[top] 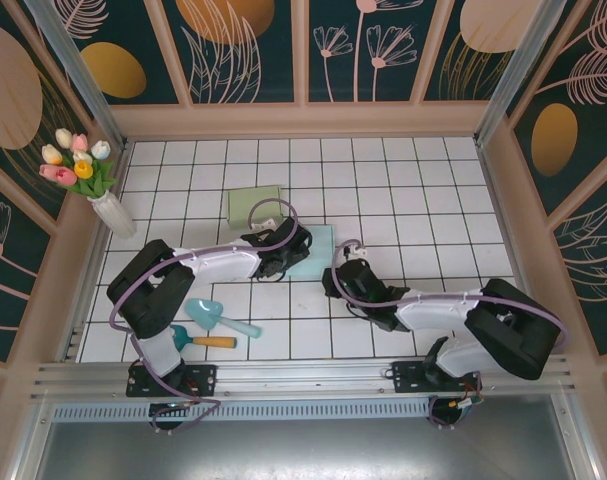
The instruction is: Fold the paper box
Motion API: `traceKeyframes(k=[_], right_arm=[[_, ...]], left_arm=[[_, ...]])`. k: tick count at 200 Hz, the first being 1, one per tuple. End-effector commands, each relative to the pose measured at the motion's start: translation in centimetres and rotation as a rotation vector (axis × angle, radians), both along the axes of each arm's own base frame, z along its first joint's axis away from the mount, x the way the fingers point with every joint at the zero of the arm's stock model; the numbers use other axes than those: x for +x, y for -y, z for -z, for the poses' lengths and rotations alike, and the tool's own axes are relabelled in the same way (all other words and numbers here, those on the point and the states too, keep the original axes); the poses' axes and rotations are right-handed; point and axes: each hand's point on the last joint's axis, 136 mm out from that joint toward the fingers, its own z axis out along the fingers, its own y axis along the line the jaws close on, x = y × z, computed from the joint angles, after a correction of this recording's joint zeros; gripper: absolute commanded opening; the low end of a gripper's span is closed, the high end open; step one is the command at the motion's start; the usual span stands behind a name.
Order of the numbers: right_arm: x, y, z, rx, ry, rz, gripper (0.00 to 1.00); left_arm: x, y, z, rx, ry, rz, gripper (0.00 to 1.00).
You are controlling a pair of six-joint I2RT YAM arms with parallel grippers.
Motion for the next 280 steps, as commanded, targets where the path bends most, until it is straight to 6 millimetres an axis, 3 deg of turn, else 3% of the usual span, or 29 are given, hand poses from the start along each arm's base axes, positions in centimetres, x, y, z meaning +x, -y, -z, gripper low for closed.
traceKeyframes(k=[1,27,66,148,233,280], right_arm=[[1.3,-0.7,0.2,0.000,-0.003,0.021,0.16],[2.5,-1.2,1.9,-0.028,-0.013,0.017,0.14],[3.7,-1.8,2.0,-0.041,0.041,0.008,0.14],[1.5,-6.5,0.1,0.161,0.011,-0.087,0.14],[5.1,-5.0,2.7,0.151,-0.014,0.008,0.14],[6.1,-3.7,2.2,0.165,-0.028,0.019,0.14]], left_arm=[[-5.3,-5.2,6.6,0.232,-0.254,0.024,0.75],[-5.4,-5.2,6.7,0.226,-0.258,0.025,0.75],[-5.7,-5.0,7.2,0.215,-0.271,0.035,0.75],[-5.8,-4.7,7.2,0.196,-0.277,0.027,0.75],[-6.6,-3.3,6.8,0.105,-0.284,0.058,0.69],[-7.1,-1.1,5.3,0.029,-0.279,0.112,0.70]])
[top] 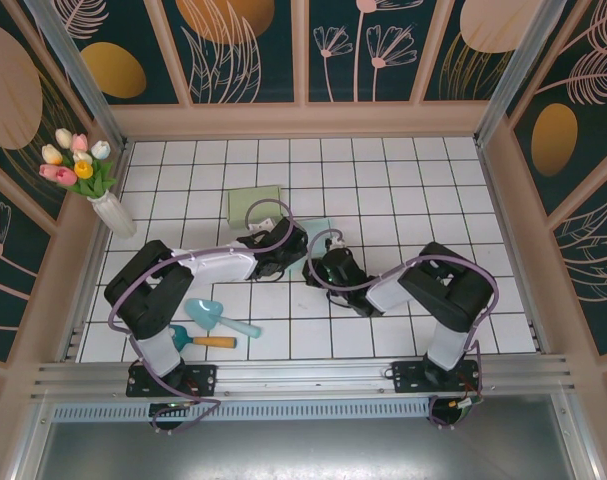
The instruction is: Fold the paper box
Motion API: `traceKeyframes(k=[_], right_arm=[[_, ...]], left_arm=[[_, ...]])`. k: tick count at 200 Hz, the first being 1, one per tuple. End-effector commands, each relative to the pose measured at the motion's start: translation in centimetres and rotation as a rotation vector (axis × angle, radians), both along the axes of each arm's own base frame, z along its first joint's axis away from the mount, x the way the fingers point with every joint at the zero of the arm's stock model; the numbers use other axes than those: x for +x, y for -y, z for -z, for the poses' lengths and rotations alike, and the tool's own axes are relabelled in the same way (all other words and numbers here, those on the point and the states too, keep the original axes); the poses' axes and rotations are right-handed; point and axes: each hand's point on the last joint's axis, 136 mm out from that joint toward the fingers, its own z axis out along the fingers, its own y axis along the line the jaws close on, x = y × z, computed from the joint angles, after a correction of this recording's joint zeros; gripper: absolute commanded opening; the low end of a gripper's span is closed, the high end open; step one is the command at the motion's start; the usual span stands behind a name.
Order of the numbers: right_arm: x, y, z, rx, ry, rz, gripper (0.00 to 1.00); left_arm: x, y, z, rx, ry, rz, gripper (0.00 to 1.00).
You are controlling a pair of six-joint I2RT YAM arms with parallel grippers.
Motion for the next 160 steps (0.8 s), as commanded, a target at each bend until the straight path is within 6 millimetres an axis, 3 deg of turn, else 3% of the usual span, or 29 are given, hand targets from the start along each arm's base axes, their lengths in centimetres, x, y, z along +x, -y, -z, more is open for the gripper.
traceKeyframes(k=[1,37,41,89,132,140,152,158,160], right_arm=[[2.3,1.2,-1.1,0.016,0.029,0.064,0.14],[1.5,3.2,-1.4,-0.019,-0.010,0.055,0.15],[1.4,3.3,-1.3,-0.029,-0.019,0.052,0.15],[-0.2,5.0,-2.3,-0.067,-0.065,0.054,0.14],[-0.5,6.9,-3.1,-0.100,-0.083,0.078,0.07],[-0.4,7.2,-3.2,-0.104,-0.083,0.082,0.05],[-0.6,7.0,-3.2,-0.091,-0.100,0.065,0.01],[-0.5,7.1,-3.1,-0.087,-0.109,0.068,0.00],[-0.4,7.1,-3.1,-0.086,-0.110,0.072,0.00]], left_arm=[[-7.3,-1.6,5.2,0.100,-0.300,0.126,0.70],[-6.3,-2.4,2.4,0.127,-0.224,0.097,0.72],[-6.0,-2.4,1.3,0.116,-0.198,0.096,0.73],[-3.4,-2.7,-4.2,0.170,0.032,0.189,0.77],[-1.1,0.4,-12.0,0.120,0.381,0.428,0.86],[-0.4,0.4,-13.3,0.162,0.440,0.450,0.92],[0.9,0.6,-14.3,0.222,0.494,0.486,0.95],[1.3,0.7,-13.8,0.247,0.493,0.515,0.95],[1.7,1.0,-14.6,0.245,0.510,0.522,0.95]])
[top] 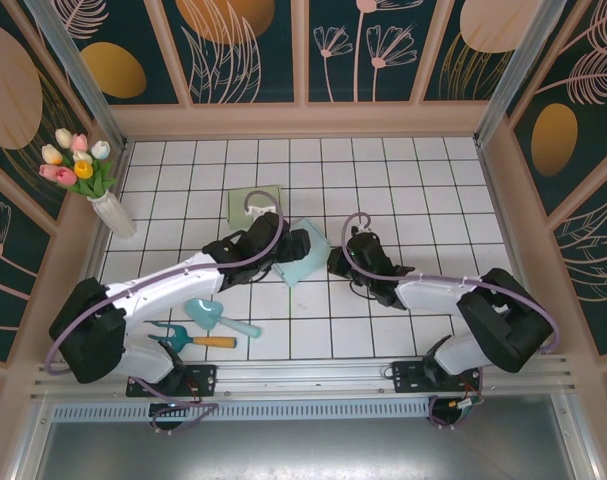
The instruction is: Fold the paper box
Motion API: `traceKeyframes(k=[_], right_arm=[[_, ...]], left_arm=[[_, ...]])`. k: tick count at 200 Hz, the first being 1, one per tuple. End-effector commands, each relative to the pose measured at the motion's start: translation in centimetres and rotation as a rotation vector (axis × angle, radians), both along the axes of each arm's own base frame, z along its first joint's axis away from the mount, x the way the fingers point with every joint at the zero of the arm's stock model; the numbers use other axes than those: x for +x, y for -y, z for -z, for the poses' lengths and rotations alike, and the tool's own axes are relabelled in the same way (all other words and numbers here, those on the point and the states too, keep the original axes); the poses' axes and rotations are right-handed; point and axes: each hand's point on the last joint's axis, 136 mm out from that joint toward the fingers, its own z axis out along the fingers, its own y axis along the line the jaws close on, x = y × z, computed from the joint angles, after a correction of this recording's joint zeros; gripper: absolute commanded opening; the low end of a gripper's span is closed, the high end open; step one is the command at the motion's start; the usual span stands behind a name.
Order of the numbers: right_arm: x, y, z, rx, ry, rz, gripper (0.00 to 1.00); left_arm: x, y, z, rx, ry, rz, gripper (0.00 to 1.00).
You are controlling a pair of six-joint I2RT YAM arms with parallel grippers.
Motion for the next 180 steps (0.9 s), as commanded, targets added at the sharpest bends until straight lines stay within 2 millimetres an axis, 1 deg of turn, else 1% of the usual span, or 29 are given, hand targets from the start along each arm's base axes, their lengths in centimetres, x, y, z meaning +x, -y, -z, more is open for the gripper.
traceKeyframes(k=[1,4,12,23,43,52,57,58,61,71,91,148,180], right_arm=[[-0.9,0.9,1.1,-0.026,-0.058,-0.013,0.00],[-0.8,0.9,1.2,-0.024,-0.064,-0.010,0.00],[-0.7,1.0,1.3,-0.015,-0.071,-0.002,0.00],[-0.4,1.1,1.5,0.001,-0.080,0.001,0.00],[0.3,1.2,1.8,0.053,-0.106,0.000,0.00],[0.5,1.2,1.9,0.075,-0.112,0.001,0.00],[0.6,1.3,2.0,0.085,-0.115,0.001,0.00],[0.6,1.3,2.0,0.086,-0.115,0.001,0.00],[0.7,1.2,2.0,0.091,-0.115,-0.004,0.00],[0.7,1.1,2.3,0.095,-0.129,-0.021,0.00],[0.7,0.8,2.9,0.088,-0.142,-0.049,0.00],[1.7,0.5,4.6,0.073,-0.180,-0.061,0.00],[2.0,0.1,5.8,0.059,-0.208,-0.074,0.00]], left_arm=[[3.1,1.0,-2.9,0.113,0.188,0.119,0.95],[3.4,1.3,-3.0,0.119,0.193,0.132,0.94],[4.2,1.6,-2.6,0.141,0.196,0.159,0.94],[5.2,2.2,-1.5,0.150,0.183,0.202,0.92],[7.4,2.1,1.1,0.170,0.141,0.220,0.89],[8.1,2.2,1.9,0.178,0.133,0.234,0.89],[8.3,2.4,1.8,0.179,0.138,0.247,0.89],[8.4,2.4,2.4,0.186,0.126,0.251,0.89],[8.5,2.6,3.1,0.195,0.116,0.261,0.89],[8.6,3.1,4.3,0.209,0.097,0.295,0.88],[9.0,3.5,5.9,0.225,0.070,0.301,0.88],[9.3,4.6,8.5,0.214,0.004,0.328,0.87],[8.5,5.6,9.8,0.172,-0.037,0.372,0.83]])
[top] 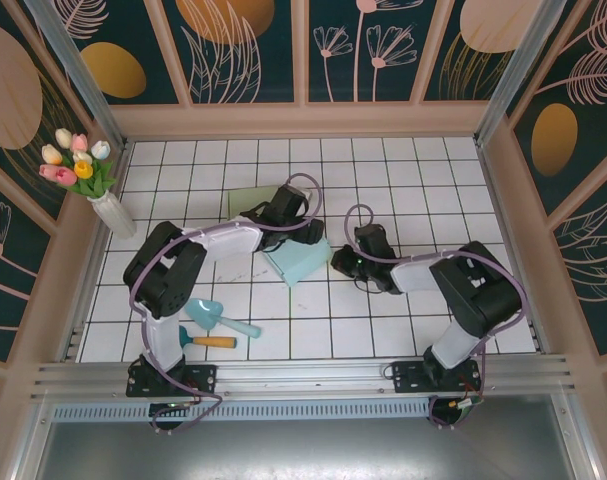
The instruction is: Fold the paper box
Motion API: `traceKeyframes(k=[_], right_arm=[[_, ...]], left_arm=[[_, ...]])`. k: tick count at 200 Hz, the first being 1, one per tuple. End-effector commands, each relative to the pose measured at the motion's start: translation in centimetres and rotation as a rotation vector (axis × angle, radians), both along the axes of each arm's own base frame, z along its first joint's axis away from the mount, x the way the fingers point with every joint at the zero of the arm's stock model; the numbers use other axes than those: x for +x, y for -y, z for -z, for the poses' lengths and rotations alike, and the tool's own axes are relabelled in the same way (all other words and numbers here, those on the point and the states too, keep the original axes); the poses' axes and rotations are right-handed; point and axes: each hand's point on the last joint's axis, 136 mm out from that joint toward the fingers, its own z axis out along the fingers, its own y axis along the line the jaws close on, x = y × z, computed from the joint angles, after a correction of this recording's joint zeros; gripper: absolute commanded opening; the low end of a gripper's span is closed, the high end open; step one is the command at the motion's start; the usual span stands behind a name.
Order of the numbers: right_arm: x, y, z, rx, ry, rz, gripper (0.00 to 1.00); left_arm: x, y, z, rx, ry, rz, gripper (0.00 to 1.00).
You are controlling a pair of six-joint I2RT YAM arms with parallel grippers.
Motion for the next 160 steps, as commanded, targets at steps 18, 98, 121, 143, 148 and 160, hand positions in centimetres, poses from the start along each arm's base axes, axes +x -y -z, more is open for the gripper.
traceKeyframes(k=[18,98,121,143,148,160], right_arm=[[1.3,0.9,1.7,-0.015,-0.034,-0.001,0.00],[2.0,0.8,3.2,0.001,-0.071,-0.037,0.00],[2.3,0.7,3.0,0.001,-0.063,-0.037,0.00],[2.5,0.8,2.3,0.011,-0.048,-0.035,0.00],[2.5,0.8,2.0,0.013,-0.043,-0.037,0.00],[2.3,1.0,1.6,0.014,-0.037,-0.034,0.00]], left_arm=[[-0.8,1.8,1.5,-0.050,-0.063,0.065,0.79],[-7.2,7.9,0.5,-0.373,-0.231,0.250,0.68],[-9.2,9.5,-0.5,-0.420,-0.259,0.275,0.67],[-9.7,9.5,-1.3,-0.470,-0.280,0.224,0.67],[-9.4,9.1,-1.4,-0.457,-0.268,0.196,0.68],[-8.3,7.5,-1.2,-0.386,-0.220,0.106,0.68]])
